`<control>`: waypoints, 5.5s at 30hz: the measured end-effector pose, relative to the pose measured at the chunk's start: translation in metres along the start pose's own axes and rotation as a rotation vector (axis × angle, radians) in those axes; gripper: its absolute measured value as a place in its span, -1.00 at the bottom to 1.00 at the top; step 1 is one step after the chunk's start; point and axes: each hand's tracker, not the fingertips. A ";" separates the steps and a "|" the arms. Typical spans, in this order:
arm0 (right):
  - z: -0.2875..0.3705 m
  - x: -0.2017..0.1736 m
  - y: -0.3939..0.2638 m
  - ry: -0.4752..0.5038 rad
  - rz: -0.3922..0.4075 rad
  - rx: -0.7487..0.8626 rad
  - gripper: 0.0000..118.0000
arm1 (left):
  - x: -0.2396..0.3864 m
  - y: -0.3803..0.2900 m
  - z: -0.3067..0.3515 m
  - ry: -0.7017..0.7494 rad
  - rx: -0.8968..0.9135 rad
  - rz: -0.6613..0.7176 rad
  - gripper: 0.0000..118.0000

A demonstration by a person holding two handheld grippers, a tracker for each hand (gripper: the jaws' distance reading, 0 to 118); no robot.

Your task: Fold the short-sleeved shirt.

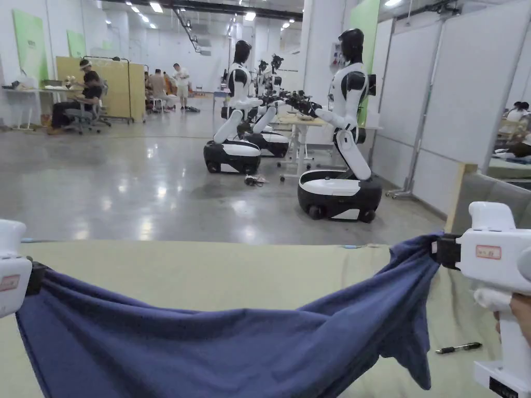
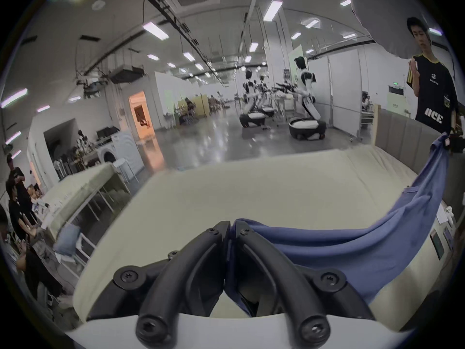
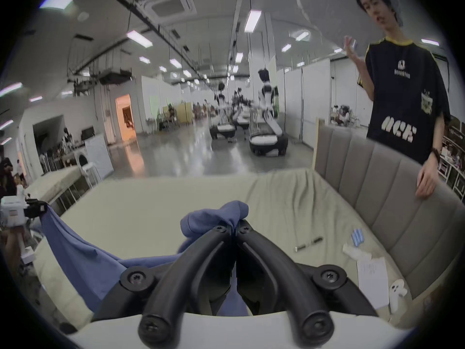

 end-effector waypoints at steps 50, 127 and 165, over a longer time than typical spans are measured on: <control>0.043 0.048 -0.314 -0.060 0.069 -0.487 -0.96 | 0.009 -0.257 0.048 -0.107 -0.437 0.082 -0.89; 0.015 -0.037 -0.017 0.146 0.087 -0.080 -0.99 | -0.001 -0.075 0.032 -0.298 -0.101 0.103 -0.85; -0.219 -0.025 0.097 -0.011 -0.153 0.168 -0.99 | 0.058 0.117 -0.212 -0.053 0.064 -0.048 -0.89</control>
